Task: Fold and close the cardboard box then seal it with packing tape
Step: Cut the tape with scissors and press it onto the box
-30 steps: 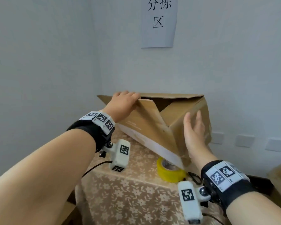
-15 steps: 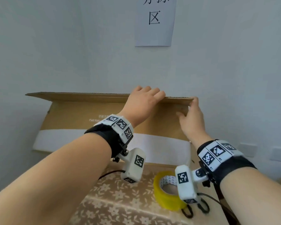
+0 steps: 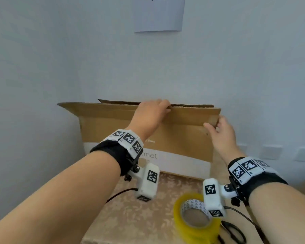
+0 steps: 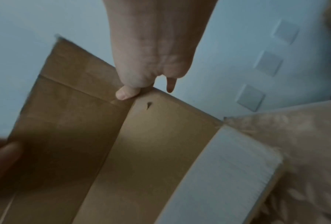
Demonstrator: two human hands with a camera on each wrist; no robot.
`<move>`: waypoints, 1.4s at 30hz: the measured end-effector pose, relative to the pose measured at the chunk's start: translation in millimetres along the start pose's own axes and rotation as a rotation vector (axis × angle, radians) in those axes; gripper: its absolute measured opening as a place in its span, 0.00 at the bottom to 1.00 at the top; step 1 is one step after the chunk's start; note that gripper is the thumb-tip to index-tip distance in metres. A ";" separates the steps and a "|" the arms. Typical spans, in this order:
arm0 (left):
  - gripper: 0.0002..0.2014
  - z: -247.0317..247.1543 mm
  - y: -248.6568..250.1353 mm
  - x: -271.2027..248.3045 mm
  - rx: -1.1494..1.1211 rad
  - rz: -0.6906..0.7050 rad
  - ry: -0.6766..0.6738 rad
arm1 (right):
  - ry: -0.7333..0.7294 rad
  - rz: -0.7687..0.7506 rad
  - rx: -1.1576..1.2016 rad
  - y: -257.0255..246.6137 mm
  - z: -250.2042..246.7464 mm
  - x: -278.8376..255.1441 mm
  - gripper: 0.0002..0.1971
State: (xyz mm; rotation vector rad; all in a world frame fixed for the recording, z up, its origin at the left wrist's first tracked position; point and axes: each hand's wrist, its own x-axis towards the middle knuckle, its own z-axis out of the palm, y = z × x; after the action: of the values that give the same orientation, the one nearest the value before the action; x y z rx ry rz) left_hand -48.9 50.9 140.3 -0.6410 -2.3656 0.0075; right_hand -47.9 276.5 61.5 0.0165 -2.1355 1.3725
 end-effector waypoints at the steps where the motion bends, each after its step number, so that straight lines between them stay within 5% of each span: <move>1: 0.13 3.5 -15.8 -3.7 0.009 -0.088 -0.065 | -0.017 0.039 -0.028 7.0 1.0 -1.8 0.08; 4: 0.16 13.8 -56.1 -13.2 0.093 -0.226 -0.127 | 0.026 0.085 -0.179 9.4 4.9 -3.3 0.16; 10: 0.17 30.6 -66.6 2.4 0.014 -0.221 -0.099 | 0.027 0.238 -0.217 5.8 12.4 16.3 0.22; 16: 0.46 56.1 -56.4 -16.0 -0.047 -0.414 -0.323 | 0.146 0.235 -0.342 16.3 12.4 6.7 0.27; 20: 0.59 60.2 -56.3 -30.5 -0.017 -0.330 -0.459 | 0.212 0.194 -0.348 21.8 7.2 0.0 0.26; 23: 0.53 69.7 -47.4 -30.2 0.022 -0.300 -0.519 | 0.205 0.205 -0.345 21.6 0.2 3.2 0.23; 25: 0.43 80.1 -39.5 -29.0 0.033 -0.278 -0.504 | 0.184 0.224 -0.291 21.7 -2.4 8.0 0.12; 29: 0.33 104.5 -44.4 -29.8 0.067 -0.258 -0.446 | -0.004 0.203 -0.395 23.4 1.7 12.0 0.16; 36: 0.36 106.2 -44.7 -25.1 0.053 -0.286 -0.445 | 0.017 0.274 -0.480 14.8 13.2 15.9 0.19; 42: 0.37 59.5 -65.2 -45.5 0.073 -0.301 -0.379 | -0.063 0.288 -0.513 -15.6 10.3 5.7 0.21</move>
State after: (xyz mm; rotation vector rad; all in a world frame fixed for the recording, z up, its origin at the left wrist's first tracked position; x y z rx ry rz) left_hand -84.9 -17.2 77.7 -0.2583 -2.7924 0.0893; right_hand -52.5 262.3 74.1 -0.4708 -2.5584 0.9361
